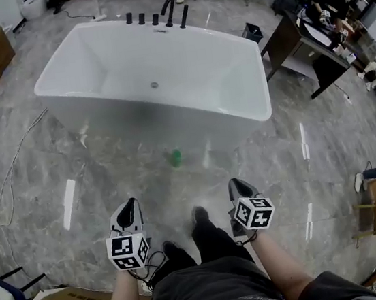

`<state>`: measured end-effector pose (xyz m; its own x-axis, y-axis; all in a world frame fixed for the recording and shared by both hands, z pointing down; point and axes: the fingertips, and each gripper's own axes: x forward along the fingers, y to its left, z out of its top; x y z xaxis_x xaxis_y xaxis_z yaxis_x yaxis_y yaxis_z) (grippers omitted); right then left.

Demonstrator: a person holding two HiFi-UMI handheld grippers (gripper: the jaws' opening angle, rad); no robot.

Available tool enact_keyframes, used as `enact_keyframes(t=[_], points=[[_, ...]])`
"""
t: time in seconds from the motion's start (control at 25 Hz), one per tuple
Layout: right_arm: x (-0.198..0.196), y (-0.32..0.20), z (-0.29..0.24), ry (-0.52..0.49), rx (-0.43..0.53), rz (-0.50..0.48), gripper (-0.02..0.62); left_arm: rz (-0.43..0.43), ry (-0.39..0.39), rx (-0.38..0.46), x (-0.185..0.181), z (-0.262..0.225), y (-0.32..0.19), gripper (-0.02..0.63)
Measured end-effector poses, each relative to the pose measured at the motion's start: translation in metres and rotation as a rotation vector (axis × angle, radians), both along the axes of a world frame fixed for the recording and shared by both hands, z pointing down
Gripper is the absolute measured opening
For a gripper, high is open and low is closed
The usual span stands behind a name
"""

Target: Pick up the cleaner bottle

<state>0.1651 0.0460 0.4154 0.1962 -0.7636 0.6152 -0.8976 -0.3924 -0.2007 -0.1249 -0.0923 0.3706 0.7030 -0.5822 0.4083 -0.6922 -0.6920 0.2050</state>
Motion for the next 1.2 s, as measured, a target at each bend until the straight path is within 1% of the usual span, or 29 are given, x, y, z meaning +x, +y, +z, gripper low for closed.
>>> enact_keyframes(t=[0.2, 0.36, 0.44, 0.52, 0.6, 0.8, 0.92, 1.08, 1.2], points=[[0.006, -0.025, 0.034, -0.016, -0.023, 0.002, 0.032, 0.013, -0.002, -0.014, 0.02, 0.015, -0.027, 0.018], [0.021, -0.067, 0.076, -0.029, -0.023, -0.017, 0.032, -0.018, 0.017, -0.022, 0.037, 0.032, -0.059, 0.018], [0.029, -0.088, 0.101, -0.028, -0.023, -0.035, 0.032, -0.03, 0.001, -0.019, 0.047, 0.048, -0.075, 0.018], [0.037, -0.11, 0.125, -0.023, -0.021, -0.06, 0.032, -0.036, -0.021, -0.018, 0.058, 0.069, -0.09, 0.018], [0.048, -0.134, 0.147, -0.013, -0.012, -0.078, 0.032, -0.039, -0.022, -0.023, 0.071, 0.09, -0.105, 0.018], [0.068, -0.184, 0.2, -0.015, 0.017, -0.073, 0.034, -0.017, -0.038, -0.026, 0.097, 0.15, -0.137, 0.018], [0.07, -0.197, 0.239, -0.035, -0.001, -0.084, 0.034, -0.021, -0.058, -0.042, 0.104, 0.187, -0.149, 0.018], [0.071, -0.202, 0.291, -0.049, -0.052, -0.097, 0.034, -0.041, -0.086, -0.079, 0.106, 0.237, -0.163, 0.018], [0.066, -0.203, 0.325, -0.063, -0.075, -0.125, 0.038, -0.042, -0.089, -0.104, 0.111, 0.272, -0.165, 0.018]])
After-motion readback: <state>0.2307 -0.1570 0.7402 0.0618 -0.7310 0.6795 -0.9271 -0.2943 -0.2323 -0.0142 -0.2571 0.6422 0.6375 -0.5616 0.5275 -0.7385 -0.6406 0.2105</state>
